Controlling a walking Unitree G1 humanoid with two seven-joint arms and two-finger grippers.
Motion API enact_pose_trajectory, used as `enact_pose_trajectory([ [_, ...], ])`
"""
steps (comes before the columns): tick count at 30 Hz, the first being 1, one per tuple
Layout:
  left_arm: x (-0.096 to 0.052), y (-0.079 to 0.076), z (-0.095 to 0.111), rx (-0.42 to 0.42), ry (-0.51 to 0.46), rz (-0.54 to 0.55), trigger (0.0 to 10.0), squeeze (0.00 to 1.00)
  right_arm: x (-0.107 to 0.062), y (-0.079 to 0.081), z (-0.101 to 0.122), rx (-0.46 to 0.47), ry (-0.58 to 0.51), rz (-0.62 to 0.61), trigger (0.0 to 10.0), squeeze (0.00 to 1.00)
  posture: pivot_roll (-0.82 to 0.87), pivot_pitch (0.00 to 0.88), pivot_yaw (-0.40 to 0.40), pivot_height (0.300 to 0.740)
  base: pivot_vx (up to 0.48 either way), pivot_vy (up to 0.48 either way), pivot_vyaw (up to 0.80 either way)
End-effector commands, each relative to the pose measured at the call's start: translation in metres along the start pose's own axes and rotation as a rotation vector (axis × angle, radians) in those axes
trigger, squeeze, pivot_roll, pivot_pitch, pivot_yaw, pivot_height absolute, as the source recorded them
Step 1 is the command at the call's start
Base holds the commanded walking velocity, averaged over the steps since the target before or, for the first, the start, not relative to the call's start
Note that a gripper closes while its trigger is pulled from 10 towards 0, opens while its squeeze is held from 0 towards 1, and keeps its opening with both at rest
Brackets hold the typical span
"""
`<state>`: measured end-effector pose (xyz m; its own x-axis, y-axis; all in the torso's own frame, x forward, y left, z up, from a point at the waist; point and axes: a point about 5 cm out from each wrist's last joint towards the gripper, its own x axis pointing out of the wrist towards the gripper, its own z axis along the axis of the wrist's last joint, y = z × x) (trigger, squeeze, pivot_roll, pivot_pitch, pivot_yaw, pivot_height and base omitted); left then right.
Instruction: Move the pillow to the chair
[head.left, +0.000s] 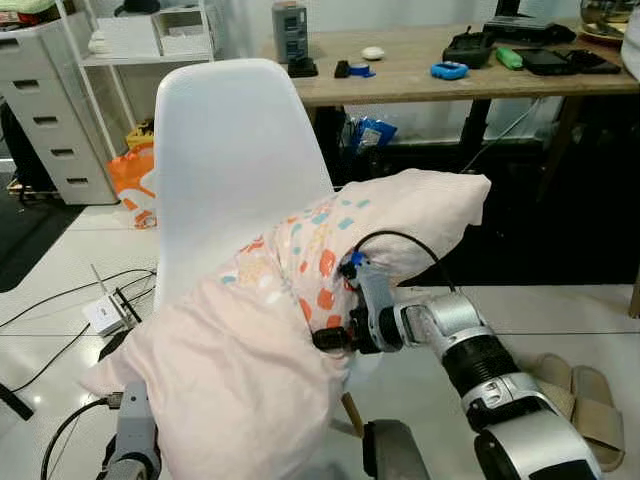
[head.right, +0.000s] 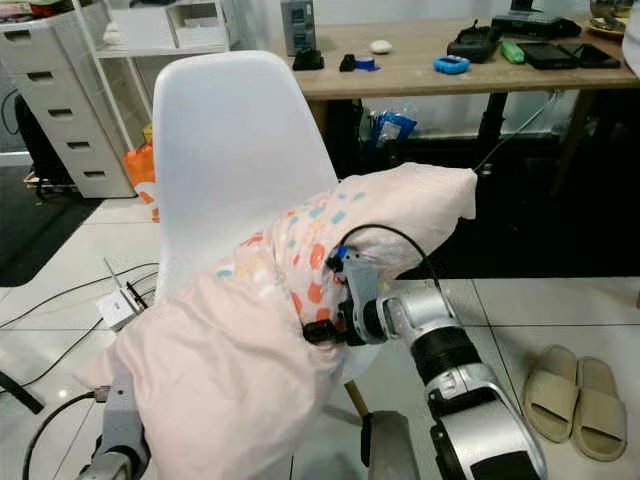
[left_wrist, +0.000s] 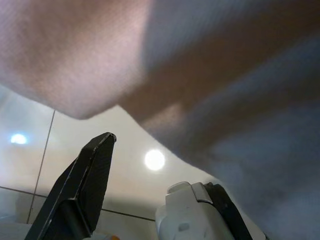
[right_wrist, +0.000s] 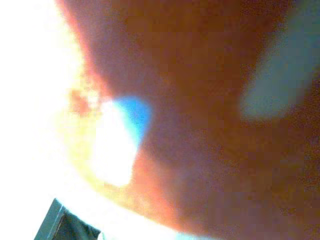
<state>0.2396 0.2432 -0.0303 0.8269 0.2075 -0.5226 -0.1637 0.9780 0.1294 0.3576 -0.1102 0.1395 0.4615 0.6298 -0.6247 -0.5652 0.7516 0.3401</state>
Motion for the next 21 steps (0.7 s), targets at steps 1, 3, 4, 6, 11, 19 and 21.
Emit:
enact_pose_trajectory([
  [1, 0.000, 0.000, -0.002, -0.001, 0.013, 0.000, 10.0, 0.00, -0.004, 0.001, 0.012, 0.023, -0.047, -0.005, 10.0, 0.00, -0.12, 0.083, 0.010, 0.476, 0.000, 0.000, 0.00],
  [3, 0.000, 0.000, -0.002, -0.002, 0.014, 0.000, 10.0, 0.00, -0.007, 0.004, 0.017, 0.047, -0.071, 0.023, 10.0, 0.00, -0.12, 0.084, 0.013, 0.476, 0.000, 0.000, 0.00],
  [4, 0.000, 0.000, -0.002, -0.002, 0.015, 0.000, 10.0, 0.00, -0.011, 0.010, 0.022, 0.063, -0.090, 0.067, 10.0, 0.00, -0.12, 0.082, 0.014, 0.476, 0.000, 0.000, 0.00],
  [6, 0.000, 0.000, -0.002, -0.002, 0.017, -0.002, 10.0, 0.00, -0.021, 0.023, 0.027, 0.063, -0.115, 0.144, 10.0, 0.00, -0.12, 0.086, 0.013, 0.476, 0.000, 0.000, 0.00],
  [11, 0.000, 0.000, -0.003, -0.004, 0.019, -0.001, 10.0, 0.00, -0.033, 0.035, 0.025, 0.016, -0.108, 0.194, 10.0, 0.00, -0.12, 0.090, 0.010, 0.476, 0.000, 0.000, 0.00],
  [19, 0.000, -0.001, -0.003, -0.001, 0.022, -0.002, 10.0, 0.00, -0.036, 0.043, 0.000, -0.035, -0.015, 0.174, 10.0, 0.00, -0.12, 0.099, 0.009, 0.476, 0.000, 0.000, 0.00],
  [21, 0.000, -0.001, -0.003, -0.001, 0.022, -0.001, 10.0, 0.00, -0.038, 0.046, -0.003, -0.038, -0.005, 0.187, 10.0, 0.00, -0.12, 0.099, 0.009, 0.476, 0.000, 0.000, 0.00],
])
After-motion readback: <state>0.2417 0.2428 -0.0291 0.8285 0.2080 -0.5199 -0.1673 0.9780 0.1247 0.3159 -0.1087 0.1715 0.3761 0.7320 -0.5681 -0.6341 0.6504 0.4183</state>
